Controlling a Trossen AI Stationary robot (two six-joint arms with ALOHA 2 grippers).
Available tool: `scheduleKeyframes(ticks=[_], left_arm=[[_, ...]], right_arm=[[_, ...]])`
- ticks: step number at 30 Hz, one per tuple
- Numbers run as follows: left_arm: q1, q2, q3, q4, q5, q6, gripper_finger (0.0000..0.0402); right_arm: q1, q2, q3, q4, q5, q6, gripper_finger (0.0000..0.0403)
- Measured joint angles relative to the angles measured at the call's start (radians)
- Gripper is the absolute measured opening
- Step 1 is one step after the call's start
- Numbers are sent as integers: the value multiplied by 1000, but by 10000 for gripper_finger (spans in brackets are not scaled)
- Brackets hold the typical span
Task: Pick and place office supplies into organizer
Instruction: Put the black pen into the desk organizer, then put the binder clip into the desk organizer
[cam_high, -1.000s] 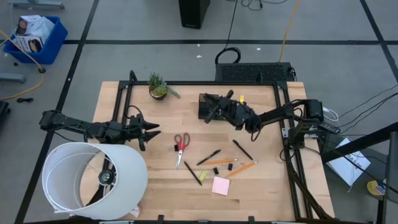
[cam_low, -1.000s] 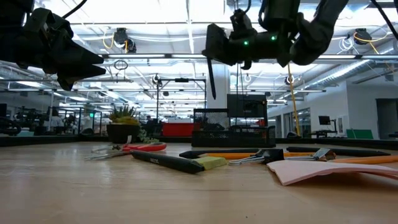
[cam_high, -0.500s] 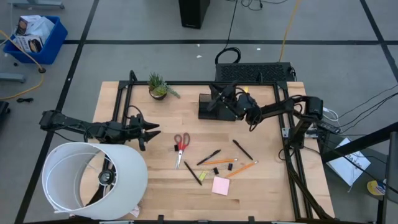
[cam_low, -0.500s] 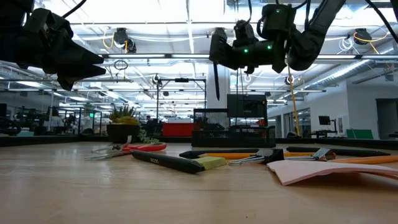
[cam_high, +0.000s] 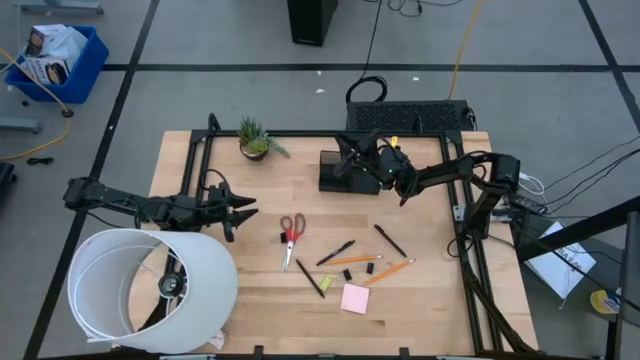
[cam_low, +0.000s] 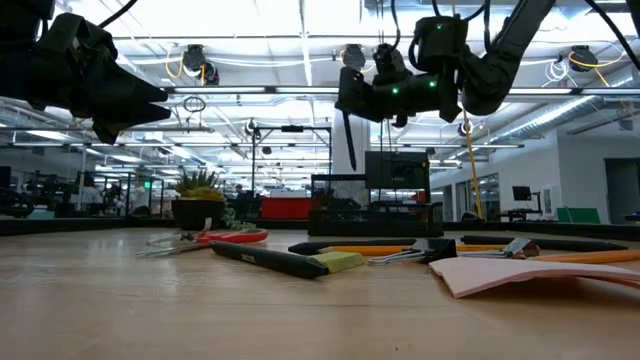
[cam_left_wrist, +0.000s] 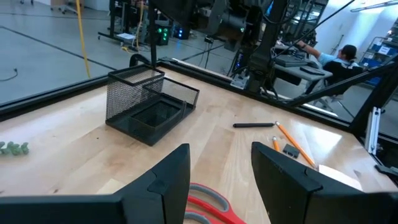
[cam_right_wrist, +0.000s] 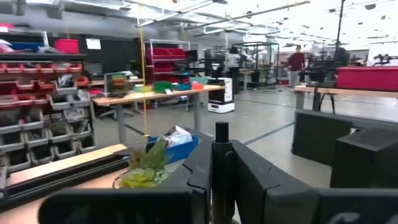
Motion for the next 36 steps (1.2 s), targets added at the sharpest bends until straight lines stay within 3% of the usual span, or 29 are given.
scheduleKeyframes(ticks=[5,14,30,36], left_arm=[[0,0,0,0,0,2,175],[0,0,0,-1,-1,6,175],[0,0,0,-2,-7,23,175],[0,0,0,-12,-7,29,175]], right_arm=[[-12,8,0,-3,-4,6,51],[-26,89,0,30,-51,31,40],[-24,101,0,48,-54,65,82],[5,101,0,53,-223,75,77]])
